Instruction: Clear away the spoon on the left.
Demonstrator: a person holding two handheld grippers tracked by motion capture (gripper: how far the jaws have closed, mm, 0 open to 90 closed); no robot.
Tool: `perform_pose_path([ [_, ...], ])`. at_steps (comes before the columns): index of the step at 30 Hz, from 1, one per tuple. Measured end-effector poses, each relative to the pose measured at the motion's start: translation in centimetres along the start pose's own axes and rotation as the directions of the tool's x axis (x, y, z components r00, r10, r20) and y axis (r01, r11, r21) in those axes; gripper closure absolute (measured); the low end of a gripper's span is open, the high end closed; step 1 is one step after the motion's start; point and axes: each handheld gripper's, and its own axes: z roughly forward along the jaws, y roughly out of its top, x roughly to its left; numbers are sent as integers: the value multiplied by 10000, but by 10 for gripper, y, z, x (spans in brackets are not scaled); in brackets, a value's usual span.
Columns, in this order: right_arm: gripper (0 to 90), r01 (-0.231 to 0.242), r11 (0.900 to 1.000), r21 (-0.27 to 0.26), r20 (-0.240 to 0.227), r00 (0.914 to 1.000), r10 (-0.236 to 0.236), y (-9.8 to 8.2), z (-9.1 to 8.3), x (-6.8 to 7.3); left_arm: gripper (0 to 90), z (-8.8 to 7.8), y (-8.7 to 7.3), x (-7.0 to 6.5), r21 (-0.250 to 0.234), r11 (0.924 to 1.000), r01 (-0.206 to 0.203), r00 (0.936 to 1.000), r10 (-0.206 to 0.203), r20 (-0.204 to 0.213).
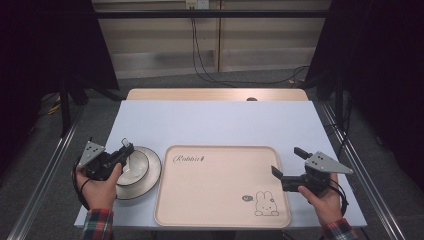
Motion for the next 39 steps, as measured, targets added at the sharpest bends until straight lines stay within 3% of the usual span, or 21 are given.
perform_pose_path([
  [20,21,-28,10000,-60,88,10000,29,-1,-1,-1,855,1,1,-1,-14,9998,223,9995,-222,209],
  [39,20,-60,9999,-111,180,9998,62,0,-2,-1,856,-12,35,-15,-318,9991,293,9943,-259,1033],
])
